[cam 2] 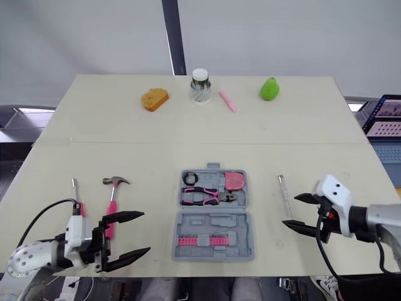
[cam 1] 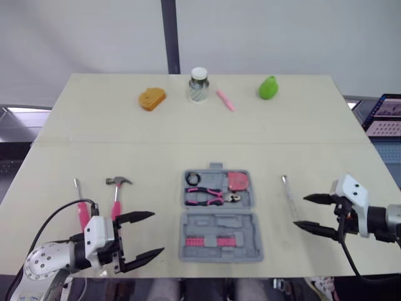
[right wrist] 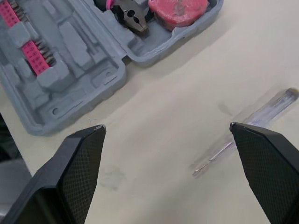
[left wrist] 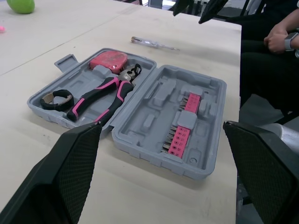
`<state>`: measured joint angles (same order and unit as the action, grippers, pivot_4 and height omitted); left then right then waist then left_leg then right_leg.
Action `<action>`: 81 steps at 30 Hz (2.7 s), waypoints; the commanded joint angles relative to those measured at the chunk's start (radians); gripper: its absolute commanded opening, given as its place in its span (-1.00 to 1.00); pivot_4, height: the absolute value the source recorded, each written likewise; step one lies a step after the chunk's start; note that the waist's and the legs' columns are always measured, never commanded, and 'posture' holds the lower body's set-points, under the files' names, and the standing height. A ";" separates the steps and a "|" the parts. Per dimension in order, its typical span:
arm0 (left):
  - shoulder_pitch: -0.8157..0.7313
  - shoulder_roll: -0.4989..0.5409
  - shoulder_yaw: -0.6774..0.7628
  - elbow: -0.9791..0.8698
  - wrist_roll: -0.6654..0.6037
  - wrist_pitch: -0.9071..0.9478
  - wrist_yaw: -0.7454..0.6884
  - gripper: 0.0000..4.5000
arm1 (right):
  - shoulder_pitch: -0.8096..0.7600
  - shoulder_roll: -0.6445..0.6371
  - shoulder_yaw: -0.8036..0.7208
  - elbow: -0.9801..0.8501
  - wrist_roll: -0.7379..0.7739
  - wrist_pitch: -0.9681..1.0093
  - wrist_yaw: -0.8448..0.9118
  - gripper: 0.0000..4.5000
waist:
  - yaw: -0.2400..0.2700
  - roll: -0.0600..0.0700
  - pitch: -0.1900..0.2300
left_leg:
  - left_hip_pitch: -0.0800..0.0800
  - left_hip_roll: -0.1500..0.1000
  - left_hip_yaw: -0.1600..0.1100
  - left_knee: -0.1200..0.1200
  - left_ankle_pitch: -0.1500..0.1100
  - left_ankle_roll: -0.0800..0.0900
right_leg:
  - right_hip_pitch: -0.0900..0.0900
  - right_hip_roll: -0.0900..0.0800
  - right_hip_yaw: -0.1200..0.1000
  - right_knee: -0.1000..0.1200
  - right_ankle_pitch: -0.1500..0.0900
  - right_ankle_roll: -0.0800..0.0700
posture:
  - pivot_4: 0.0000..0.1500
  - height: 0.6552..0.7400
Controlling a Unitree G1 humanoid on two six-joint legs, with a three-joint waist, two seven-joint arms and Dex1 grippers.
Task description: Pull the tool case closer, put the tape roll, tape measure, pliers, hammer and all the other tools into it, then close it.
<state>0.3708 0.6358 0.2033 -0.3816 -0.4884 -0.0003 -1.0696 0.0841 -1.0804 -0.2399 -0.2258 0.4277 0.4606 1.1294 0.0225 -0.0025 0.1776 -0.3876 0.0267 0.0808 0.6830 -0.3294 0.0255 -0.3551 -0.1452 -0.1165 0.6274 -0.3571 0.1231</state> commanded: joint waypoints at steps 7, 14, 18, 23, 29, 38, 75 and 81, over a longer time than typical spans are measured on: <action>0.006 -0.005 -0.022 -0.026 0.005 -0.010 0.018 0.98 | -0.261 -0.076 0.135 0.206 -0.143 -0.236 0.157 1.00 | -0.003 0.000 0.000 | 0.000 0.000 0.001 0.000 0.001 -0.001 | 0.000 0.001 0.000 0.000 0.000 0.000 | 1.00 -0.06; 0.004 -0.002 -0.029 -0.020 0.010 -0.019 0.016 0.98 | -0.331 -0.077 0.191 0.237 -0.204 -0.316 0.208 1.00 | -0.002 0.000 0.000 | 0.000 0.000 0.001 0.001 0.001 -0.001 | 0.000 0.000 0.000 0.000 0.000 0.000 | 1.00 -0.06; 0.002 -0.005 -0.030 -0.016 0.013 -0.024 0.017 0.98 | -0.360 -0.066 0.193 0.208 -0.184 -0.193 0.181 1.00 | -0.003 0.000 0.000 | 0.000 0.001 0.001 0.001 0.001 -0.001 | -0.001 -0.001 0.000 0.000 0.000 0.000 | 1.00 -0.06; 0.015 -0.012 -0.026 0.000 0.018 -0.043 0.014 0.98 | -0.300 -0.033 0.126 0.129 -0.147 -0.006 0.075 1.00 | -0.002 0.000 0.000 | 0.000 0.001 0.001 0.001 0.001 -0.001 | -0.001 -0.003 0.000 0.000 0.000 0.000 | 1.00 -0.06; 0.025 -0.012 -0.027 0.009 0.016 -0.055 0.009 0.98 | -0.228 0.014 0.030 -0.031 -0.073 0.267 -0.073 1.00 | 0.000 0.000 0.000 | -0.001 0.001 0.001 0.001 0.001 -0.001 | -0.001 -0.003 0.000 0.000 0.000 0.000 | 1.00 -0.06; -0.031 -0.002 -0.032 0.021 0.000 -0.042 -0.004 0.98 | -0.104 0.124 -0.130 -0.255 0.023 0.638 -0.291 1.00 | 0.003 0.000 0.000 | -0.001 0.002 -0.001 0.001 0.001 -0.001 | -0.001 -0.003 0.000 0.000 0.000 0.000 | 1.00 -0.06; -0.033 -0.031 -0.065 -0.026 0.011 -0.007 0.063 0.98 | -0.328 0.635 0.004 -0.033 -0.157 0.707 -0.894 1.00 | -0.027 0.001 0.000 | -0.002 0.001 0.002 -0.001 0.001 -0.002 | -0.005 0.000 0.002 0.003 0.000 0.000 | 1.00 -0.06; -0.018 -0.031 -0.062 -0.036 0.017 -0.013 0.074 0.98 | -0.366 0.648 0.009 0.027 -0.164 0.694 -0.895 1.00 | -0.026 0.001 0.000 | -0.002 0.001 0.003 -0.001 0.001 -0.002 | -0.006 0.000 0.003 0.008 0.000 0.000 | 1.00 -0.06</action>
<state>0.3429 0.6058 0.1329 -0.3834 -0.4675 0.0003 -0.9983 -0.2749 -0.4301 -0.2226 -0.1949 0.2704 1.1734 0.2489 -0.0037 -0.0013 0.1773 -0.3898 0.0274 0.0837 0.6817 -0.3281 0.0237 -0.3612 -0.1455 -0.1138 0.6358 -0.3571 0.1229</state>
